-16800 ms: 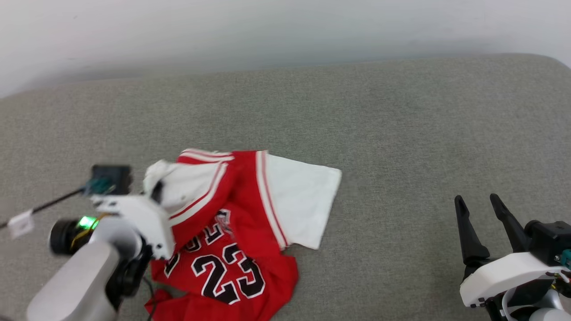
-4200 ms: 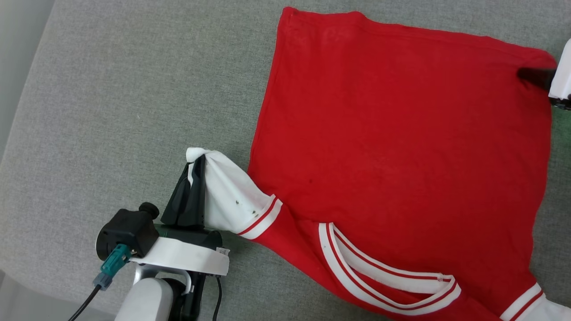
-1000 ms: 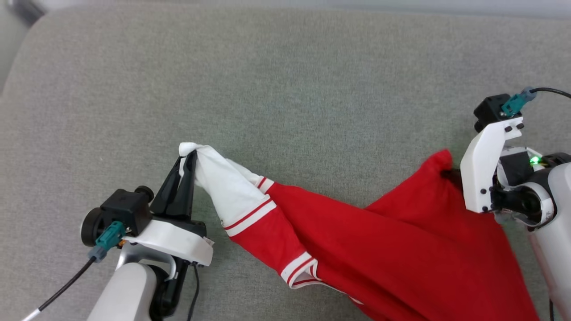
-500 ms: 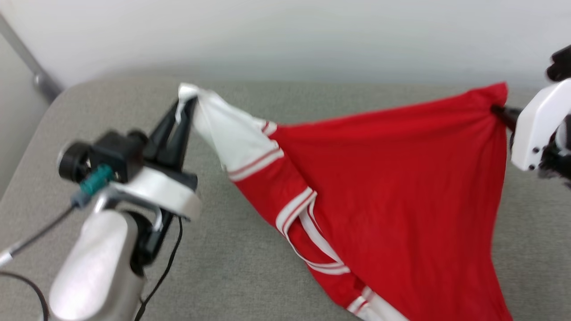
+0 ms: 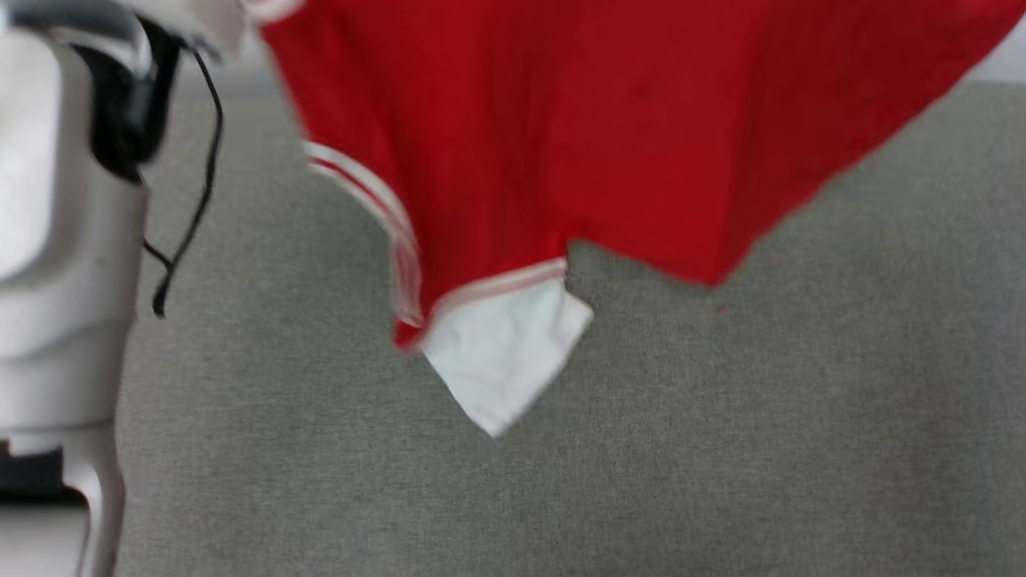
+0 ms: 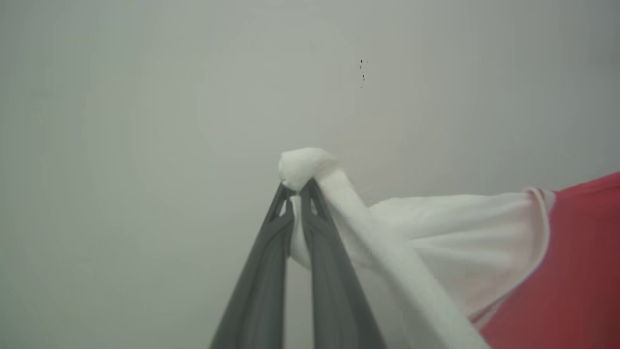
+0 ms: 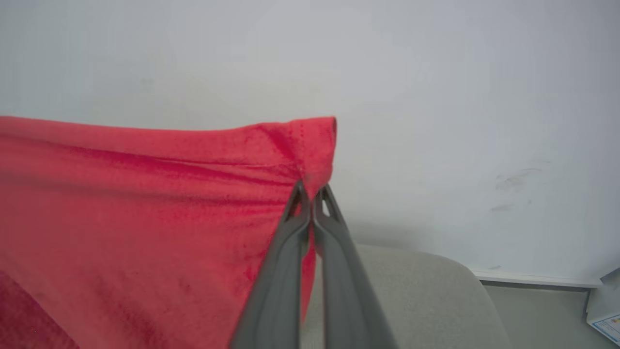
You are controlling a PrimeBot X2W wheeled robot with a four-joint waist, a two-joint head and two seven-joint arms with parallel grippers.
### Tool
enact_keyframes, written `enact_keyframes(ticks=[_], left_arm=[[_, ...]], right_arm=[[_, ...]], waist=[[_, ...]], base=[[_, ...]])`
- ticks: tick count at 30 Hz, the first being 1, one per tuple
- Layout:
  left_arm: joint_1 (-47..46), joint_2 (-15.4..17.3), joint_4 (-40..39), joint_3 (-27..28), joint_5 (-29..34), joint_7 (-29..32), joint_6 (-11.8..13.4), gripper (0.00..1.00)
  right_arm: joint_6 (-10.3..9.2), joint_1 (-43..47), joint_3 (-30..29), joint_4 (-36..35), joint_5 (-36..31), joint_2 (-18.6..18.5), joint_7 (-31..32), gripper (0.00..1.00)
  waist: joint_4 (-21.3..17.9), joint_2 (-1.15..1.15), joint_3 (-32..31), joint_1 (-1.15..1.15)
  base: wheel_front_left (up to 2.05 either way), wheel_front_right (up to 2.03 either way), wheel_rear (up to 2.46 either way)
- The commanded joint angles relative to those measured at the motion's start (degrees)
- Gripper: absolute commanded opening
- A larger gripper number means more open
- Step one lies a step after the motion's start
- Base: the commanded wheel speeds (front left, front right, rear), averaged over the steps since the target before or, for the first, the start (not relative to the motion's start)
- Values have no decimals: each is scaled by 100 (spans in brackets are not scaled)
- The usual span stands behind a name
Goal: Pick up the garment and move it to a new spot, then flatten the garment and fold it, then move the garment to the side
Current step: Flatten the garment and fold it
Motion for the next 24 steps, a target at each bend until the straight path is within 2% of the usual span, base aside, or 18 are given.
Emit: enact_keyframes(ticks=[1,7,13,24], left_arm=[[-473,51,215,78,68,-55,76,0],[-1845,164,846,218,195,-345,147,0],[-2945,332,1230,242,305,-527,104,0],[-3677,388,1971,256,295,-880,91,0]], right_arm=[[-10,-329,-100,77,-121,22,-107,0],[-11,-1341,-290,294,-458,154,-711,0],[-12,-2335,-232,649,-627,171,-1286,0],[-12,-3471,241,1814,-460,164,-2377,0]], waist=[[-138,0,517,0],[-252,0,1255,0],[-317,0,2032,0],[-347,0,2938,0]], base=[[0,0,0],[0,0,0],[0,0,0],[0,0,0]])
